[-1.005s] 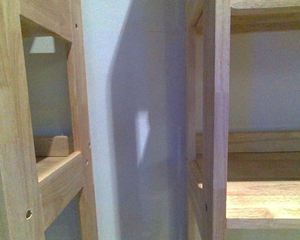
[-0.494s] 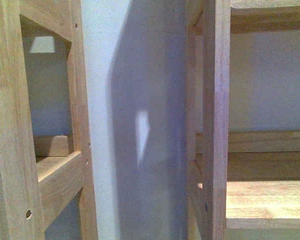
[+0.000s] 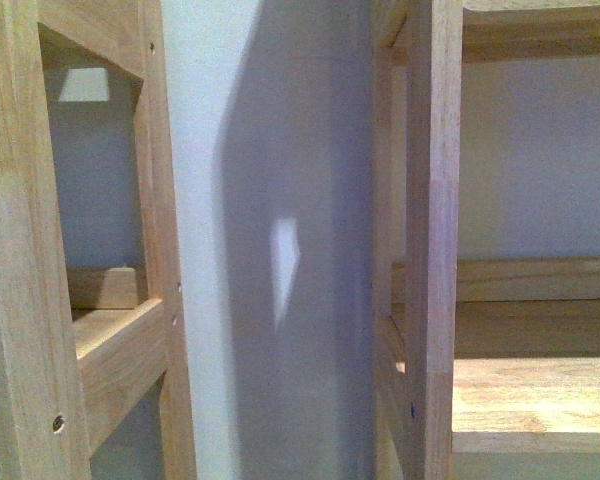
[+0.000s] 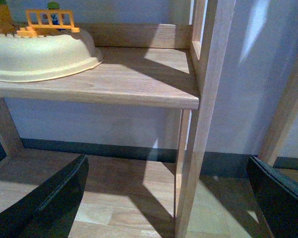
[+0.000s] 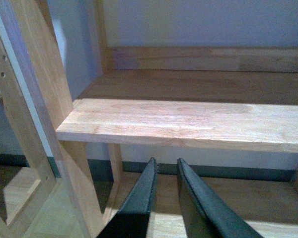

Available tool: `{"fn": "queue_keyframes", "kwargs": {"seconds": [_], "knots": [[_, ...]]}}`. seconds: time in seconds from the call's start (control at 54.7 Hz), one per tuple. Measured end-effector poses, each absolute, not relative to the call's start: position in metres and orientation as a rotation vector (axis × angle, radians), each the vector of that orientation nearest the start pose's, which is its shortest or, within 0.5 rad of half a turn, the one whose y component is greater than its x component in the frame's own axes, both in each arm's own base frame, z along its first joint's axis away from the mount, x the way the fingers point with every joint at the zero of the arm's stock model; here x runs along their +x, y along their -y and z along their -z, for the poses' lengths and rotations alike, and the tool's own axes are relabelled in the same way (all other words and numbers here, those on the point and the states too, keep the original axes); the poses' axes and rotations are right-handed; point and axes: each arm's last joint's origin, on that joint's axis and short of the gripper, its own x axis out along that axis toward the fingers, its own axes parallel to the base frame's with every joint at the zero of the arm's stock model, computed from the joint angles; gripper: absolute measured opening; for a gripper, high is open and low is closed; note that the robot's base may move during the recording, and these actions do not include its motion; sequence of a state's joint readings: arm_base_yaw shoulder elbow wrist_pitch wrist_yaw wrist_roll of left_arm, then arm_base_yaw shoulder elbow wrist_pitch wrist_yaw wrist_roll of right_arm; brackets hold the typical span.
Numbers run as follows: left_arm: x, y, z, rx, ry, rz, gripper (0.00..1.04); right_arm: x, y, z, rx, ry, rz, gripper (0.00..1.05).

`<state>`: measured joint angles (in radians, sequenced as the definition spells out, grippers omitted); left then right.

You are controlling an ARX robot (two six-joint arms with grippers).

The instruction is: Put away toys

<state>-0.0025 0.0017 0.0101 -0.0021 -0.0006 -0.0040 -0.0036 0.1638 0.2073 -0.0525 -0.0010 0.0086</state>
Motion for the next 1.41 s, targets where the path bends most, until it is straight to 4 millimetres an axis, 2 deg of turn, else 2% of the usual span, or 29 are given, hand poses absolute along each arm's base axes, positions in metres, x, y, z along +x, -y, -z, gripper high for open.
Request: {"fn": "queue_keyframes", "kwargs": {"seconds": [0.055, 0.42, 0.841, 0.914, 1.334, 1.408], "knots": [[0.097, 0.0, -0.167, -0.004, 0.006, 0.002, 0.99, 0.098, 0.0, -0.213, 0.006, -0.008, 0.003, 0.05], [0.097, 0.0, -0.167, -0.004, 0.006, 0.002, 0.99, 0.098, 0.0, -0.186, 0.006, -0.011, 0.003, 0.07], [0.097, 0.0, -0.167, -0.004, 0.006, 0.002, 0.99, 0.098, 0.0, -0.174, 0.006, -0.009, 0.003, 0.07], [0.097, 0.0, -0.167, -0.004, 0.006, 0.002, 0.99, 0.098, 0.0, -0.167, 0.006, -0.004, 0.003, 0.07], [0.097, 0.0, -0.167, -0.004, 0.006, 0.002, 0.99, 0.097, 0.0, -0.167, 0.006, 0.003, 0.003, 0.07], [0.097, 0.0, -0.167, -0.004, 0.006, 0.002, 0.99, 0.097, 0.0, -0.167, 0.004, 0.003, 0.003, 0.16]]}}
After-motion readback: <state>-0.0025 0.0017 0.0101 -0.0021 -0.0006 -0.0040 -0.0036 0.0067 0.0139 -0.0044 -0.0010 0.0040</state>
